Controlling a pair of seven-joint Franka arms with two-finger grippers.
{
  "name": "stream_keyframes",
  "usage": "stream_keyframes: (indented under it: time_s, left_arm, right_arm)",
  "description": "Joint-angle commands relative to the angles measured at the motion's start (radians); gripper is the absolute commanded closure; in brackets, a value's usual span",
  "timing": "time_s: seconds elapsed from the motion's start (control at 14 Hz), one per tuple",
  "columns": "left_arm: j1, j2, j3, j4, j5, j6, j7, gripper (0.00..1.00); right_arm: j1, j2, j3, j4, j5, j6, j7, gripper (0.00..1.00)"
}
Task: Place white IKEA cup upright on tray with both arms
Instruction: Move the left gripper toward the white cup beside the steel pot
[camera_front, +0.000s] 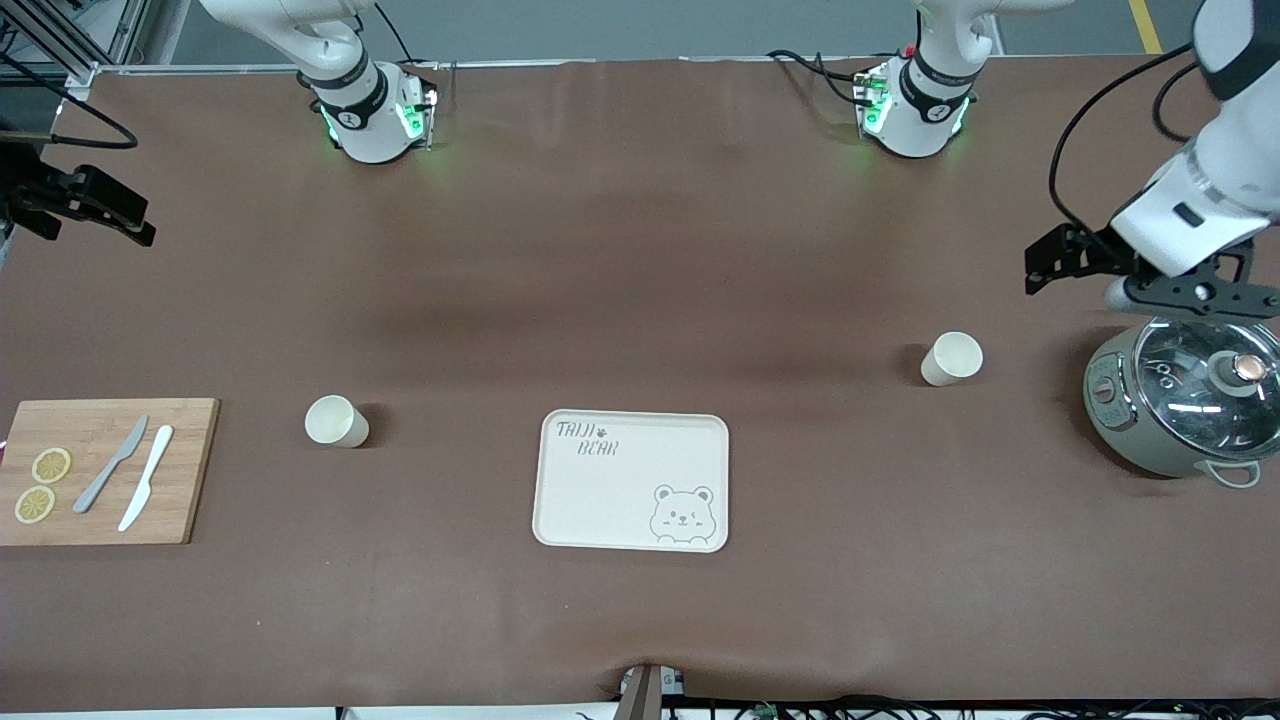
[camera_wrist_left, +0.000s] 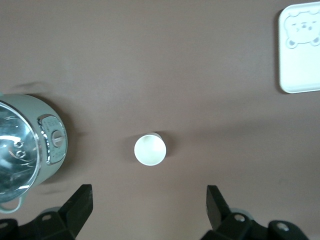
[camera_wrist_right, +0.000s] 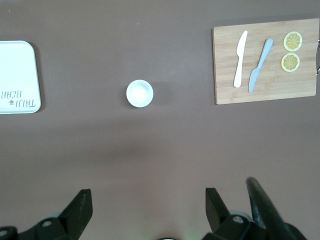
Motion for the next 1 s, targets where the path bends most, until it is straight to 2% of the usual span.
stream_keyframes:
  time_s: [0.0,0.57,0.93]
  left_arm:
    - [0.024,-0.071,-0.004,-0.168,-0.017,0.112,0.031,0.0]
    - [0.073,-0.078,-0.002,-0.498,-0.008,0.503,0.117,0.0]
    - [0.081,-0.033,-0.002,-0.6,-0.002,0.677,0.127,0.0]
  right_arm:
    - [-0.002,0.006,-0.002,0.011,-0.004,-0.011,0.007,0.0]
    - [-0.003,0.018,-0.002,0.011,-0.004,-0.011,0.007,0.0]
    - [-0.001,0.018,-0.002,0.011,-0.004,-0.011,0.007,0.0]
